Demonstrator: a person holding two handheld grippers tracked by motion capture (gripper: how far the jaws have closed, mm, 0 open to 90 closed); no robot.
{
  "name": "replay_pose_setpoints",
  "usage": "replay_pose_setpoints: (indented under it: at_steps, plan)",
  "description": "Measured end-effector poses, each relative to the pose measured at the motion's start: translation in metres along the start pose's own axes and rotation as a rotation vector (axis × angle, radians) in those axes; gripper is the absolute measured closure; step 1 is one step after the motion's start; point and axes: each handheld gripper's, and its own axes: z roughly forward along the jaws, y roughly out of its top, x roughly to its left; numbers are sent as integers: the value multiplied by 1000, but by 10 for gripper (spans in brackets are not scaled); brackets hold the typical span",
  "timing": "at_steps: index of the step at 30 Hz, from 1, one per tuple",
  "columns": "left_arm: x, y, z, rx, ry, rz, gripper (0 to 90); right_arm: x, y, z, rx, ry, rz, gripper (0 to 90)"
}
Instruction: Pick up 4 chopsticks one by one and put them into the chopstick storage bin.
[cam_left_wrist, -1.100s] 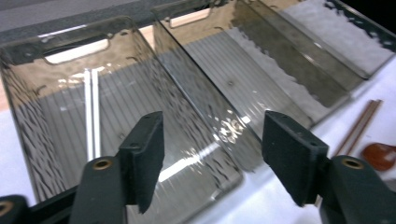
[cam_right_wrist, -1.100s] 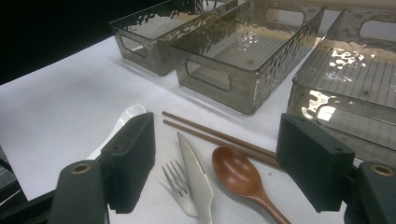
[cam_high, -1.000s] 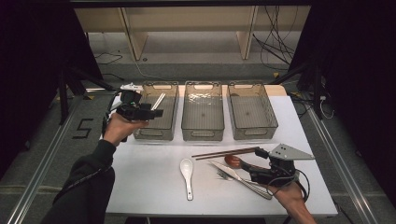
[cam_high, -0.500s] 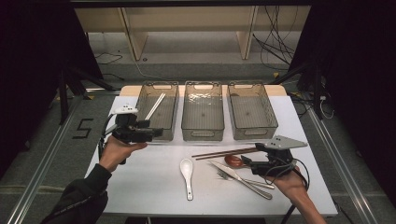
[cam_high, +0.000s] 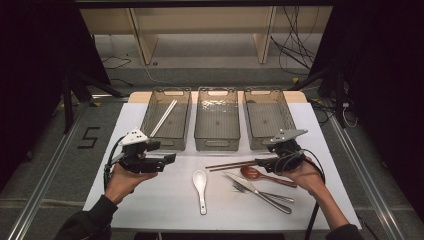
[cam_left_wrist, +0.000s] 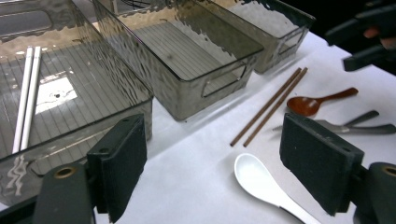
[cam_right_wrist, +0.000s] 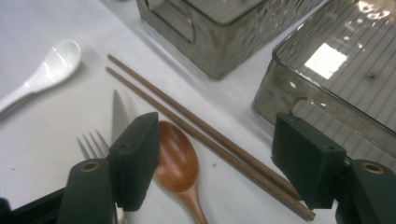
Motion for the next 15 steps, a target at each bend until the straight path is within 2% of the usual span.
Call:
replay_pose_setpoints:
  at_steps: [5,10,15]
  plan:
    - [-6,-5,-5,-3,10,25,225,-9,2,14,44,-10,-2,440]
    - [-9,-11,-8,-3,18,39,225,-18,1,22,85,-46,33,556]
    - [-10,-15,-9,5,18,44,225,-26,-2,29,105,-52,44,549]
